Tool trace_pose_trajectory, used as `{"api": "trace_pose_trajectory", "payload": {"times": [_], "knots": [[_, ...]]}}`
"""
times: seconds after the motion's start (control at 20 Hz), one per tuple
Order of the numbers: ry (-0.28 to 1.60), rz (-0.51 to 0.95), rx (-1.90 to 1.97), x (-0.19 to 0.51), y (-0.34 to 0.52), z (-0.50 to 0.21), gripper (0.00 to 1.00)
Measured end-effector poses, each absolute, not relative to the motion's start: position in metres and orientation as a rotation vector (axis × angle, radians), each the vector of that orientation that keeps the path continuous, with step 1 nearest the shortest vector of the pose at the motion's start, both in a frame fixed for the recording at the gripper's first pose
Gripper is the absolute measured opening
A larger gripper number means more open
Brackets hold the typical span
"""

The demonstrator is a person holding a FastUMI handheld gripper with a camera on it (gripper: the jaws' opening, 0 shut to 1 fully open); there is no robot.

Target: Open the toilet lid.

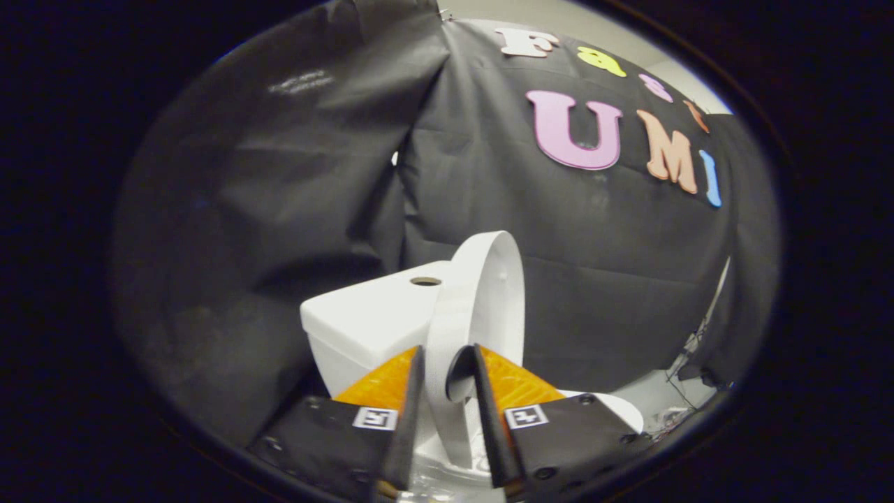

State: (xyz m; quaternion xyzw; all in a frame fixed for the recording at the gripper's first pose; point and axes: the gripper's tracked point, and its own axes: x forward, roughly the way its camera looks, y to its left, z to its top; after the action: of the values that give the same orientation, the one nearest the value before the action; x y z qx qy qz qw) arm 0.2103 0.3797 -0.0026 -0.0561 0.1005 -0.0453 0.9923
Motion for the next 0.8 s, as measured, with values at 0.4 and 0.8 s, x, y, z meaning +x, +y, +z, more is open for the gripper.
{"api": "trace_pose_trajectory", "payload": {"times": [0.4,0.8], "knots": [[0.173,-0.035,-0.079,0.174,0.367,0.010,0.94],[0.171,-0.016,-0.064,0.131,0.337,0.016,0.99]]}}
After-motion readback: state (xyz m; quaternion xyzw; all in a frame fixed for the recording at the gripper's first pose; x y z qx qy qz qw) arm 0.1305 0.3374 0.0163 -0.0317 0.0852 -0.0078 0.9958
